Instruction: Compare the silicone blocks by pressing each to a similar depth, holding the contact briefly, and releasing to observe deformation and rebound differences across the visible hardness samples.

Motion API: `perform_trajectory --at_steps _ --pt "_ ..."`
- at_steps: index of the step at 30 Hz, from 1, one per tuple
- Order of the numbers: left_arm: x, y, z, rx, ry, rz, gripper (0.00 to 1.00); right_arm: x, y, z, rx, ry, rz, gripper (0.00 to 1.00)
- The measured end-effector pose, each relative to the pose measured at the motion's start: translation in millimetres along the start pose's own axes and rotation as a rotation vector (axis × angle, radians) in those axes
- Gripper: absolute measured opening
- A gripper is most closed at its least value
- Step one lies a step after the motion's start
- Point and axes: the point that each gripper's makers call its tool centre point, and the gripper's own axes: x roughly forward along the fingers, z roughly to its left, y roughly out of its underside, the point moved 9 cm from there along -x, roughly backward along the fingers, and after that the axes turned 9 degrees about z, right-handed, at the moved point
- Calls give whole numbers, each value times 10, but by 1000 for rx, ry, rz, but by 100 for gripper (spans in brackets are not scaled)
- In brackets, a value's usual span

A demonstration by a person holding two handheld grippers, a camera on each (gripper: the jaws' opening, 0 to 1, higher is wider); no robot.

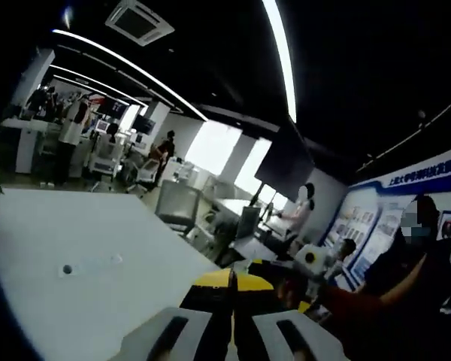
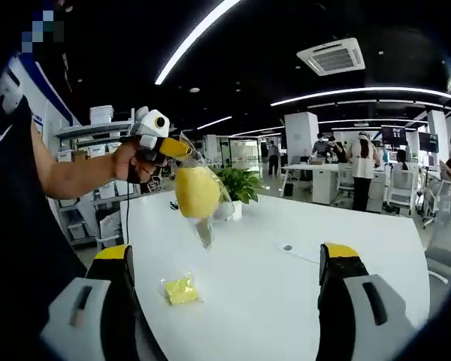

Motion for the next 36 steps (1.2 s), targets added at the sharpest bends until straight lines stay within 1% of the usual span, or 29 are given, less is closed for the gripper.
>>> perform_trajectory --at_steps 2,3,6,11,14,17,19,20,22,24,27,30,32,36 --pt "-9 -25 -59 6 15 -6 0 48 -109 34 -13 -32 -13 96" --pt "-11 -39 -91 9 23 -6 0 82 -169 57 -12 -61 -23 96" --pt "-24 -67 -136 18 26 -10 0 165 -276 100 -17 -103 -37 96" --pt "-32 -80 -217 26 51 -12 0 353 -351 167 -43 -152 -38 96" --pt "-38 -81 -258 23 66 -6 0 462 -377 216 -63 -201 -19 86" --pt "-43 -77 -341 27 89 -6 0 535 -433 268 -79 -214 -40 85" --pt "-44 -81 -390 30 105 -8 0 568 -482 315 -78 -250 -67 81" --pt "-45 -85 -412 30 112 -10 0 582 -501 339 -77 -273 -81 78" --pt "-53 -107 -463 33 125 -25 0 593 -498 373 -76 -311 -84 68" --pt "-59 -134 -516 37 142 -36 0 608 -485 368 -64 -322 -92 60" --pt "-64 -166 -565 43 152 -39 0 612 -519 378 -55 -333 -144 56" --pt "-85 -184 -608 44 167 -40 0 607 -575 398 -27 -356 -172 55" --pt "-98 -179 -616 42 171 -45 0 602 -616 436 -29 -380 -201 53" --pt "-95 -153 -616 38 170 -45 0 624 -609 487 -44 -388 -204 45"
